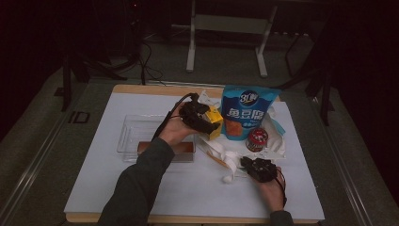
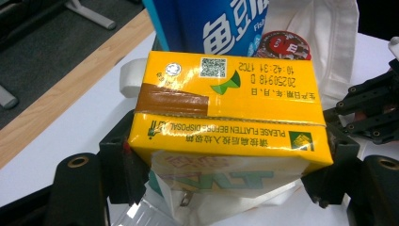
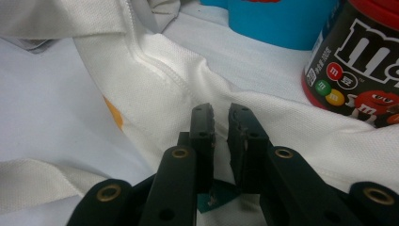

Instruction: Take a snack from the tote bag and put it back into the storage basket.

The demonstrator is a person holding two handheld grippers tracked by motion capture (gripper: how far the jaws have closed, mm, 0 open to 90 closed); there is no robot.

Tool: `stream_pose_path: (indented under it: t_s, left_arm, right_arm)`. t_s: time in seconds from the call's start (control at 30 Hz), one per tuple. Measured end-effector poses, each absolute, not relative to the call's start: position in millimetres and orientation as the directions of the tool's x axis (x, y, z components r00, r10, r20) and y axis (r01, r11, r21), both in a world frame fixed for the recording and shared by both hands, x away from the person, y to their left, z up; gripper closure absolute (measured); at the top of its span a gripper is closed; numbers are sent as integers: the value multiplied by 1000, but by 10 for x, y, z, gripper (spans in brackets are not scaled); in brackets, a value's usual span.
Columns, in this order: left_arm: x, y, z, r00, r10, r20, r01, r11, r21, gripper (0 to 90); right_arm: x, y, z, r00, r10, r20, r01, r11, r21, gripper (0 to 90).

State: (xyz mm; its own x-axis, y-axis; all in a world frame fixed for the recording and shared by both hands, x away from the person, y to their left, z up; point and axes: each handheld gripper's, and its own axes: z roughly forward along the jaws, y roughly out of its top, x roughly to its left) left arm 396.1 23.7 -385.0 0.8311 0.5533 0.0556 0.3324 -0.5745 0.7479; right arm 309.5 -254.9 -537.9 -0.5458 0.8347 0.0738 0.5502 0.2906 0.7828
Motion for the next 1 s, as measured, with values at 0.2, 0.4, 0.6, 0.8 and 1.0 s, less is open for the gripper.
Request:
stream_pose_path:
  t_s: [0.2,0.4,0.6,0.8,1.0]
  left_arm:
    - [3949,286,-3831,830,555,56,331,-570,752,283]
    - [3935,353,-3788,825,561,59,326,-560,762,282]
    - [3940,432,-3749,809,583,71,334,-556,761,282]
    - [3943,541,-3736,794,604,71,342,-539,770,283]
    - [3944,635,-3727,776,626,71,352,-525,775,283]
  right_arm:
    - [3094,-2548,-5379,-546,835,73,550,291,783,801]
    - [3094,-2549,-5380,-546,835,74,550,290,783,801]
    - [3095,-2549,-5380,-546,835,75,550,289,783,801]
    - [3093,-2548,-5379,-545,835,73,550,291,783,801]
    - [3094,-2548,-5380,-545,835,74,550,290,783,801]
